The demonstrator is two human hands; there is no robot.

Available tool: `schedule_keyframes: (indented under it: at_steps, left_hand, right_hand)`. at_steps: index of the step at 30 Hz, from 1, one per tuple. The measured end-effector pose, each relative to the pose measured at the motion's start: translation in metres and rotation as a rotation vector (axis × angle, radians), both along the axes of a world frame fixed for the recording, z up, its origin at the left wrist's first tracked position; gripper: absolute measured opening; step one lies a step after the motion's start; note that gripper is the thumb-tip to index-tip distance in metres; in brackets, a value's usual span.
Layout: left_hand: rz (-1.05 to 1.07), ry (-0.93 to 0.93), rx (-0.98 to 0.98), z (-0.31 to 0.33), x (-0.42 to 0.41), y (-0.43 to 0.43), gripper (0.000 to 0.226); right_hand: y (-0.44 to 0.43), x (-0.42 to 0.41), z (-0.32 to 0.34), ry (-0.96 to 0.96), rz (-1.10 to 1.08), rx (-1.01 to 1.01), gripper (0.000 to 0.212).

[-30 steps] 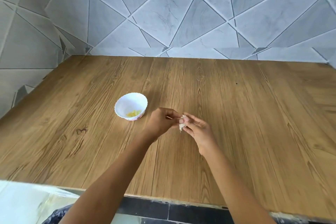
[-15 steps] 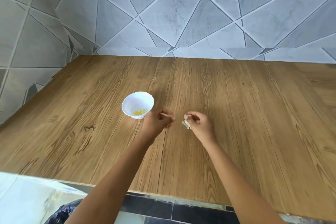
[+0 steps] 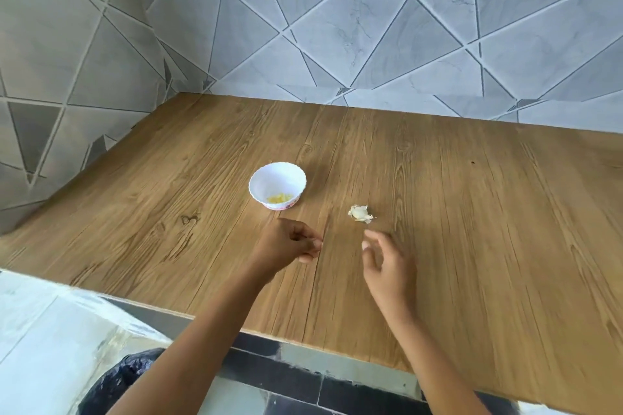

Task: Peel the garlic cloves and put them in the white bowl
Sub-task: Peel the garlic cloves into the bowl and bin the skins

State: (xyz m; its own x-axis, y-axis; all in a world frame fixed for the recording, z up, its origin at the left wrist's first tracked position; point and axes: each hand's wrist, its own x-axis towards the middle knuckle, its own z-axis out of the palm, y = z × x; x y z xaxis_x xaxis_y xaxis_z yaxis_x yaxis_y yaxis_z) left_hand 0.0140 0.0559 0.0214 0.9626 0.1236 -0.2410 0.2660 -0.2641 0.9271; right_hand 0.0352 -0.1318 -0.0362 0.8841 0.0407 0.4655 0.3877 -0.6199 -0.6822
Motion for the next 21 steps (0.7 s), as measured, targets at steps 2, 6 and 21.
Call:
schedule_keyframes:
  at_steps: [2,6,21]
  left_hand:
    - [-0.073,0.063,-0.001,0.002,-0.004,0.008,0.002]
    - [-0.237,0.22,0.122,0.004,-0.008,0.025,0.005]
    - [-0.255,0.322,0.126,-0.007,-0.003,0.028,0.006]
  right_hand:
    - [0.012,-0.021,-0.007,-0.009,0.042,-0.1,0.02]
    - [0.036,-0.048,-0.018,0.073,0.002,-0.451,0.05]
    - [0.045,-0.056,-0.016,0.213,-0.005,-0.634,0.072]
